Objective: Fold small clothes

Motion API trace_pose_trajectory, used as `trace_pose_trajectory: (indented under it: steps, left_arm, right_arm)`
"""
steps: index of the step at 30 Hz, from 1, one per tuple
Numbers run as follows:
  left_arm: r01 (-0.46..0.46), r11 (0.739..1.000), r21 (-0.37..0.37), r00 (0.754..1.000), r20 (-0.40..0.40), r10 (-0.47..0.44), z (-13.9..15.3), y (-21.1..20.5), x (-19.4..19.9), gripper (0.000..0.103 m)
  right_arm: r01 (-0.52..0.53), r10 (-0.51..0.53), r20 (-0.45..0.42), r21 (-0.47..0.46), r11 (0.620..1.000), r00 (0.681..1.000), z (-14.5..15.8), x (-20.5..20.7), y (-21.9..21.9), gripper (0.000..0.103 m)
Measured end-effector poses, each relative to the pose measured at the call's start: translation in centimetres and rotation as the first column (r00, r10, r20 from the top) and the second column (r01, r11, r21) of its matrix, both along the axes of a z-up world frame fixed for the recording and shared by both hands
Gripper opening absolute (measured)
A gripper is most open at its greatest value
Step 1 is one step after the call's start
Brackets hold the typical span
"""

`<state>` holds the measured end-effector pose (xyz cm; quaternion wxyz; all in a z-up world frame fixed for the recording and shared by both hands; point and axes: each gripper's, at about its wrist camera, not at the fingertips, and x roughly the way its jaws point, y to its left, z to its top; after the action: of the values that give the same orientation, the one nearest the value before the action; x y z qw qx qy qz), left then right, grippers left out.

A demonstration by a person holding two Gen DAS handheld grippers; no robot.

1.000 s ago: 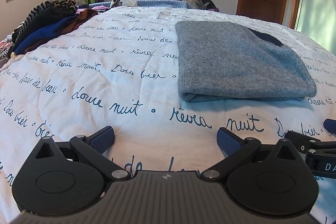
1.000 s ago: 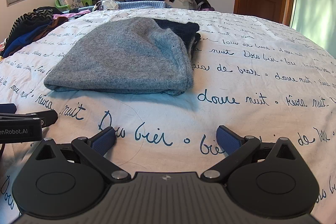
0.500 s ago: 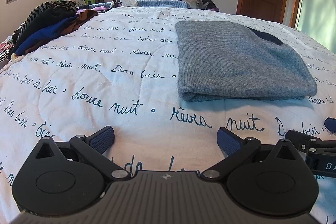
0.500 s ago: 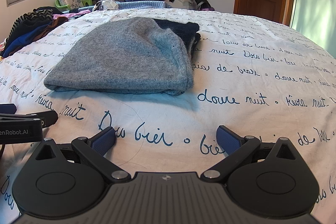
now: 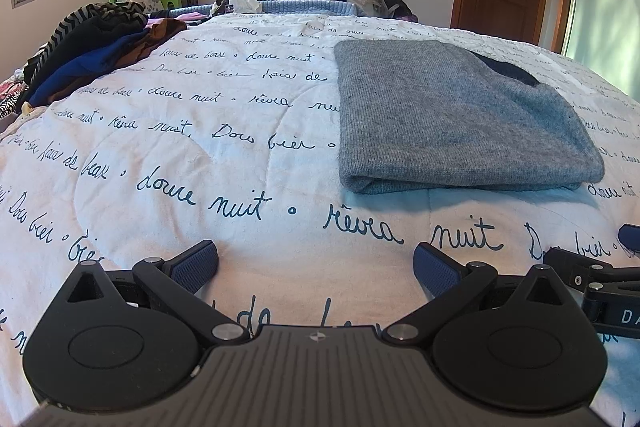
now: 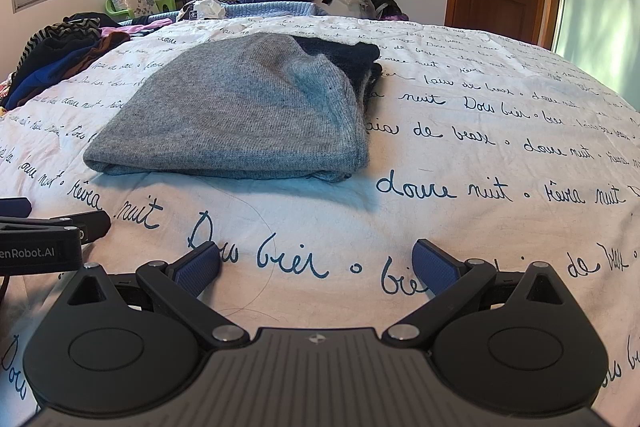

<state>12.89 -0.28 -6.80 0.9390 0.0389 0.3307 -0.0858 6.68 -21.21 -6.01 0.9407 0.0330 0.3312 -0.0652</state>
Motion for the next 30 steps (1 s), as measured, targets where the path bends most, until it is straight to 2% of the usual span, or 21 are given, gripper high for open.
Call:
trace_pose_trajectory:
  steps: [30]
  left_arm:
    - [-0.002,1.0,-0.003,1.0,0.001,0.002,0.0,0.0,-0.1,0.103]
  right_arm:
    - [0.0,0.0,0.0,0.0,1.0,1.0,0.0,-0.02,0.0,0.103]
